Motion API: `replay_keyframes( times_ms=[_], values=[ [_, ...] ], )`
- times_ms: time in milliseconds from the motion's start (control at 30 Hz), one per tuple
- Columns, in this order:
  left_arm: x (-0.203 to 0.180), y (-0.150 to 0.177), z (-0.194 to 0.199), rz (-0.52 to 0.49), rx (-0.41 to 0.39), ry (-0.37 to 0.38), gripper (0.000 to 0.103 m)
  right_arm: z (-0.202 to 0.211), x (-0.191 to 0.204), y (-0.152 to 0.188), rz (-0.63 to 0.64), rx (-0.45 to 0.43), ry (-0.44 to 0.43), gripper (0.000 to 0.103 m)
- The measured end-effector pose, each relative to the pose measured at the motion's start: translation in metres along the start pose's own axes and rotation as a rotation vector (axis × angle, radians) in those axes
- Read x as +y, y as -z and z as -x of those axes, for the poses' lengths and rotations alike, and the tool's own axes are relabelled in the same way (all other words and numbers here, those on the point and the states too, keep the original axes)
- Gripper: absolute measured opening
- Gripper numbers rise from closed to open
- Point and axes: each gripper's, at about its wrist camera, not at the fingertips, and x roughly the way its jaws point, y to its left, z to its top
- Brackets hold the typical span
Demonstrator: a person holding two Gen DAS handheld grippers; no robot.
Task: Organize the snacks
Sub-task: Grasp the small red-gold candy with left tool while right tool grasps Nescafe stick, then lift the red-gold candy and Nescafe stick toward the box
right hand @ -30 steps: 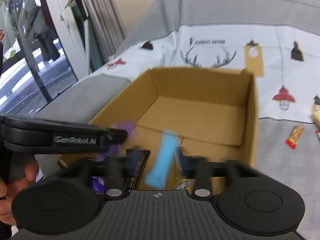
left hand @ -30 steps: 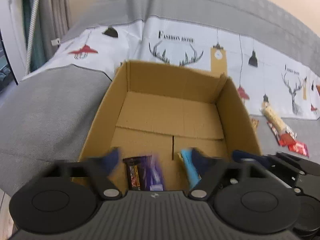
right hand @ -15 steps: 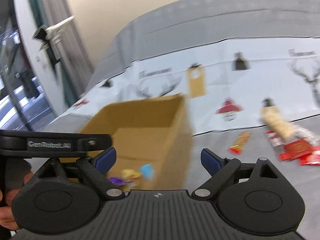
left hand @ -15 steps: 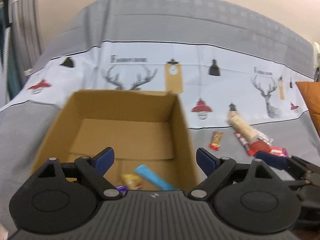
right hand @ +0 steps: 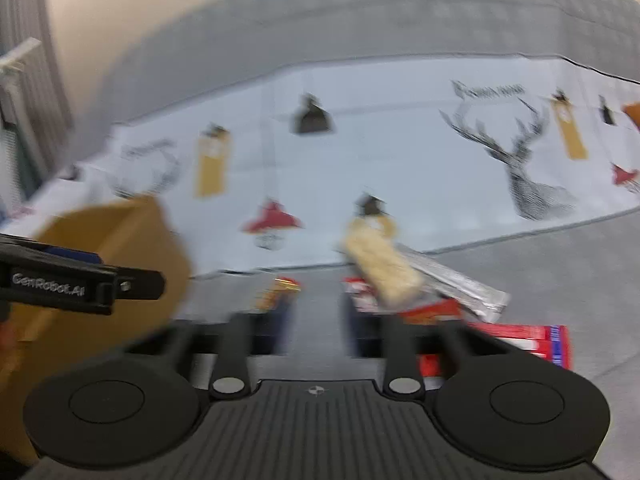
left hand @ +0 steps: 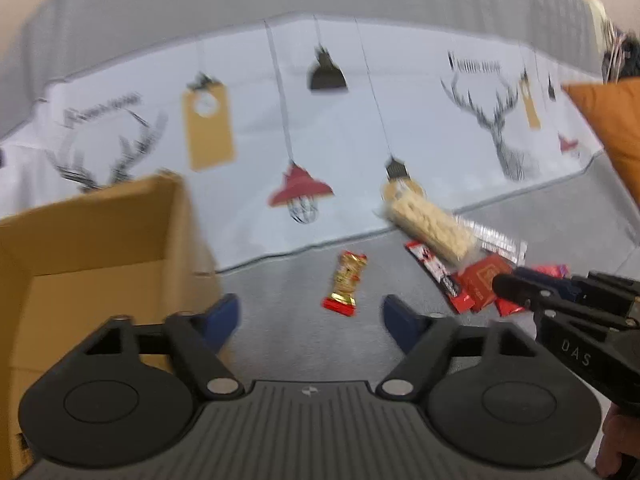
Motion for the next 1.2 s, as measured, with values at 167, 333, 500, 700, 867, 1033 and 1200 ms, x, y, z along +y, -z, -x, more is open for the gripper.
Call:
replay_keyframes(
  times_ms=[167,333,500,700,867,1033,1200],
  values=[
    [-0.002,-0.008,-0.062,0.001,0.1,0.046,0.057,-0.038,-0.014,0.001,0.005,0.092,0.007,0.021],
    [0.002,-0.018,-0.115,0.07,0.176,0.153,0.057,-0.09,-0.018,0.007,0.132,0.201,0.037,0.021],
    [0.002,-0.016,-0.141,0.046,0.156,0.158,0.057,-0.115,-0.009,0.012,0.205,0.219,0.052,0.036],
    [-0.003,-0.017,-0.139,0.003,0.149,0.137,0.024,-0.128,-0.005,0.011,0.204,0.219,0.045,0.047],
    [0.002,-0.009,-0.129,0.055,0.184,0.151,0.021,-0.121,-0.009,0.008,0.129,0.255,-0.029,0.019],
    [-0.003,0.016,-0.104,0.013,0.212,0.16,0.021,-0.103,0.006,0.022,0.178,0.294,-0.083,0.019],
    [-0.001,0.018,-0.105,0.024,0.212,0.163,0.032,-0.093,0.013,0.023,0.211,0.251,-0.106,0.057]
  ],
)
